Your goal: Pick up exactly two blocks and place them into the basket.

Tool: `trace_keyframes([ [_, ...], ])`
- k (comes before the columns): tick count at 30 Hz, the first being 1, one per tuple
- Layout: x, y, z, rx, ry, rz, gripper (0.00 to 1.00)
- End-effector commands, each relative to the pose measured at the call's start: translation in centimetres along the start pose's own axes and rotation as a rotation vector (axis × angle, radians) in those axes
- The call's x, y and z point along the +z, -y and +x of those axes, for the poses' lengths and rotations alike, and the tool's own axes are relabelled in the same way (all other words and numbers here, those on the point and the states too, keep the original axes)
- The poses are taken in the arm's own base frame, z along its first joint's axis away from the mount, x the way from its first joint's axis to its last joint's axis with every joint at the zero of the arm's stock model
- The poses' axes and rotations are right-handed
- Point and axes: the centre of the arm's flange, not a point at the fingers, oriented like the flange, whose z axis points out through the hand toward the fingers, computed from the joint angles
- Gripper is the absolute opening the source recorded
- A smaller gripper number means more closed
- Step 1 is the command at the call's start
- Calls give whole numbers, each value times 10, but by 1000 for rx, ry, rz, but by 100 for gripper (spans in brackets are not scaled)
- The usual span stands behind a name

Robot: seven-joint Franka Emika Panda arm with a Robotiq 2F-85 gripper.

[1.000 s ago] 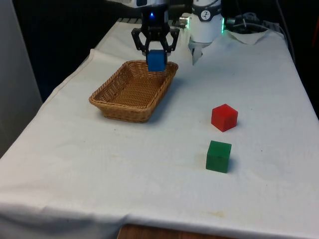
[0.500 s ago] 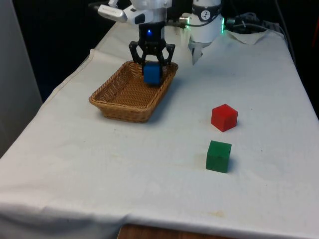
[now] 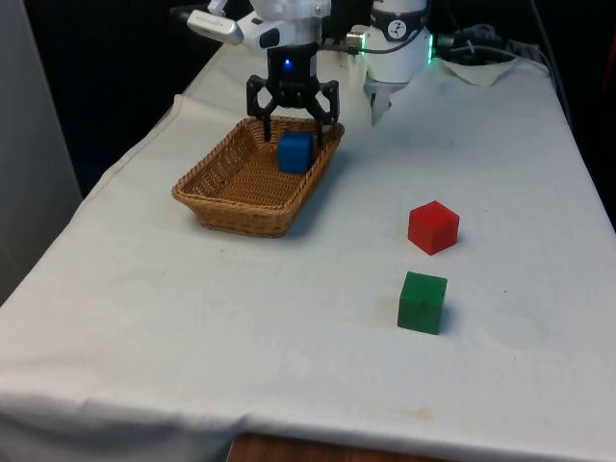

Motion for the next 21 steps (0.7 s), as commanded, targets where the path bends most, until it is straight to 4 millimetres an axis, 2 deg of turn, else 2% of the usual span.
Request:
trace_keyframes([
  [1, 0, 0, 0, 1, 0, 1, 89],
  [2, 0, 0, 0, 1, 0, 1, 97],
  [3, 0, 0, 0, 0, 0, 0, 100],
  [11, -1, 0, 0, 1, -1, 0, 100],
  [21, -29, -16, 2, 10, -17, 26, 100],
])
